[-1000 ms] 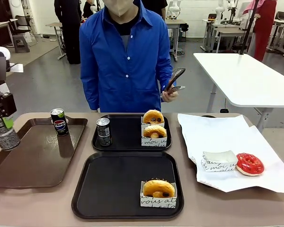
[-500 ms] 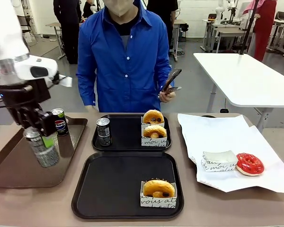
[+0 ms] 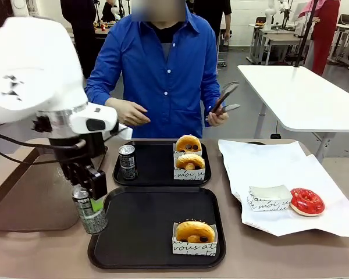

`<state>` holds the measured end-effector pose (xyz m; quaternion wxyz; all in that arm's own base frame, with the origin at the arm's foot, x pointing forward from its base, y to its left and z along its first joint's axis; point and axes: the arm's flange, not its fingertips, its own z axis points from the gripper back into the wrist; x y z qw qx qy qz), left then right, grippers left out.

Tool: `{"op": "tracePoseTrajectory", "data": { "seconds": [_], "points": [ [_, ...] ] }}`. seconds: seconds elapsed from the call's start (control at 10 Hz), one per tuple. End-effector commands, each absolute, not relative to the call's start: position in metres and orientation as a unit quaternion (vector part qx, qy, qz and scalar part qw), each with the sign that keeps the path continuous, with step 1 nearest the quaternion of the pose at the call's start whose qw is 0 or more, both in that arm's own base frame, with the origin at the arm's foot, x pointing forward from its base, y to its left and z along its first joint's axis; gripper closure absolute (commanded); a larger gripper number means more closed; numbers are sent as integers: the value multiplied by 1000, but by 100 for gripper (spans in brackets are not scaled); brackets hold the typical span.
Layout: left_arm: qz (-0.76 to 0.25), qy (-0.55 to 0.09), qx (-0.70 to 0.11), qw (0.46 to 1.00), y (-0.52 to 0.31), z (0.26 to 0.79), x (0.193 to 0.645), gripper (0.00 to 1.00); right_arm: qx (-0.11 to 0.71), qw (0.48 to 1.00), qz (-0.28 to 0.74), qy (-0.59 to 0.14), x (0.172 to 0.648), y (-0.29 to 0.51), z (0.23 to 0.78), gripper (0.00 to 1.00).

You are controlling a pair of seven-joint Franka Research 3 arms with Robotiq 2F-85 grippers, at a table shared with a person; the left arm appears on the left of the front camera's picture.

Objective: Set up donuts and drinks on trays.
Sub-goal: Pick up one Pepsi coke from the Handle tray and place it on the Flat Tray without a Pepsi coke.

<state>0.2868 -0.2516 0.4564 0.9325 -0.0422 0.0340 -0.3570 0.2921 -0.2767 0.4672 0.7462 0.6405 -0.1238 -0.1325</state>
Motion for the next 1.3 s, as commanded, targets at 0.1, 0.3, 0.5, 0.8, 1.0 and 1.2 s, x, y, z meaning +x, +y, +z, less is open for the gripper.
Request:
{"op": "tracePoseTrajectory", "data": {
  "seconds": [0.1, 0.3, 0.5, 0.8, 1.0, 1.2],
  "points": [
    [-365, 51, -48, 928, -271, 437, 308, 41, 646, 742, -131, -126, 291, -277, 468, 0],
    [-361, 73, -45, 928, -270, 430, 312, 41, 646, 742, -131, -126, 291, -277, 468, 0],
    [-386, 38, -54, 920, -206, 511, 269, 41, 646, 742, -131, -126, 291, -277, 468, 0],
    [-372, -32, -65, 926, -122, 556, 216, 41, 646, 742, -131, -126, 291, -277, 468, 0],
    [-357, -28, -72, 931, -109, 560, 229, 41, 646, 742, -131, -126, 291, -277, 468, 0],
    [-356, -31, -76, 931, -105, 575, 209, 41, 646, 742, -131, -126, 291, -277, 468, 0]
  ]
}}
